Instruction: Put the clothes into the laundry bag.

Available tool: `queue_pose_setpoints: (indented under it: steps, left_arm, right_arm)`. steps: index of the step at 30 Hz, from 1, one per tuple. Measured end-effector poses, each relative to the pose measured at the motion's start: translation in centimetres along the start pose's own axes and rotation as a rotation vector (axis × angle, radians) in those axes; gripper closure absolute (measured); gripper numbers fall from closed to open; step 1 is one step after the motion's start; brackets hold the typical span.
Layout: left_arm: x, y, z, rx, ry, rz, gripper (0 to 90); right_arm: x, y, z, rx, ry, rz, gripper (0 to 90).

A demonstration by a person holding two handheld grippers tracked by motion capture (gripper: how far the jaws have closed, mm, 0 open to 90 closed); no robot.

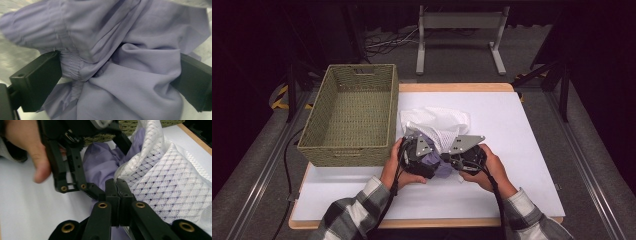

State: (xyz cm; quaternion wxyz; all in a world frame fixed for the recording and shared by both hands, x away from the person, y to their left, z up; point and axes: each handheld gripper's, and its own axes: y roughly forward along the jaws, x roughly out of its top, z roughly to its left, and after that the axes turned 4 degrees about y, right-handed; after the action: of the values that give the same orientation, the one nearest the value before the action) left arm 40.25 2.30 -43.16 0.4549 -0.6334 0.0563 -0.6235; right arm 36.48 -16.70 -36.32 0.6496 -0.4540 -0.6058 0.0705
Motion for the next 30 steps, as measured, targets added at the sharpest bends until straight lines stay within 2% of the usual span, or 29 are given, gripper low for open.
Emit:
queue_pose_setpoints:
  steps: [1, 2, 3, 4, 5, 6, 7, 8, 10, 14, 15, 16, 17, 18, 21, 24, 26, 30]
  left_arm:
    - [-0.1, 0.3, 0.2, -0.011, 0.004, 0.013, 9.2]
    - [-0.1, 0.3, 0.2, -0.011, 0.004, 0.013, 17.6]
    - [-0.2, 0.5, 0.3, -0.044, 0.015, 0.025, 17.6]
    - [-0.3, 0.6, 0.5, -0.046, 0.031, 0.038, 31.7]
    - [-0.3, 0.6, 0.5, -0.046, 0.031, 0.038, 38.5]
    - [-0.4, 0.5, 0.6, -0.061, 0.029, 0.023, 38.5]
    - [-0.4, 0.2, 0.7, -0.077, 0.041, 0.002, 53.2]
    - [-0.3, 0.1, 0.6, -0.066, 0.049, 0.003, 65.0]
    - [-0.1, -0.4, 0.3, -0.052, 0.059, -0.02, 73.1]
    - [0.4, -2.0, 0.3, -0.059, 0.016, -0.1, 75.8]
    - [0.4, -2.0, 0.3, -0.059, 0.016, -0.1, 75.8]
    - [0.7, -2.9, 0.1, -0.069, 0.001, -0.146, 75.9]
    - [0.7, -2.9, 0.1, -0.069, 0.001, -0.146, 75.9]
    - [1.2, -4.1, -0.2, -0.071, -0.022, -0.186, 76.0]
    - [2.0, -5.8, -0.9, -0.075, -0.02, -0.227, 76.2]
    - [2.3, -6.3, -1.4, -0.068, -0.024, -0.222, 76.3]
    - [2.3, -6.0, -1.6, -0.078, -0.029, -0.212, 76.2]
    - [1.7, -4.9, -1.2, -0.097, -0.085, -0.205, 76.2]
  right_arm:
    - [0.0, 0.0, 0.0, 0.005, 0.0, 0.0, 89.9]
    - [0.0, 0.0, 0.0, 0.005, 0.0, 0.0, 89.9]
    - [0.0, 0.0, 0.1, 0.007, 0.001, -0.002, 89.9]
    - [0.0, 0.0, 0.1, 0.013, 0.0, -0.002, 89.9]
    - [0.0, 0.0, 0.1, 0.013, 0.0, -0.002, 89.9]
    - [0.0, 0.0, 0.1, 0.015, 0.002, -0.003, 89.9]
    - [0.0, 0.0, 0.2, 0.018, 0.0, -0.005, 89.9]
    - [0.1, 0.1, 0.3, 0.021, 0.001, -0.006, 89.9]
    - [0.2, 0.2, 0.5, 0.022, -0.013, -0.011, 89.9]
    - [0.8, -0.4, 1.1, 0.01, -0.042, -0.054, 89.9]
    - [1.0, -0.7, 1.2, 0.011, -0.049, -0.068, 89.9]
    - [1.2, -0.9, 1.3, 0.01, -0.052, -0.075, 89.9]
    - [1.2, -0.9, 1.3, 0.01, -0.052, -0.075, 89.9]
    - [1.5, -1.4, 1.2, 0.003, -0.055, -0.091, 89.9]
    - [1.6, -1.9, 1.2, 0.022, -0.042, -0.107, 89.9]
    - [1.7, -2.3, 1.3, 0.054, -0.037, -0.122, 89.9]
    - [1.7, -2.4, 1.5, 0.067, -0.036, -0.12, 89.9]
    - [1.1, -2.1, 1.6, 0.089, -0.015, -0.098, 89.9]
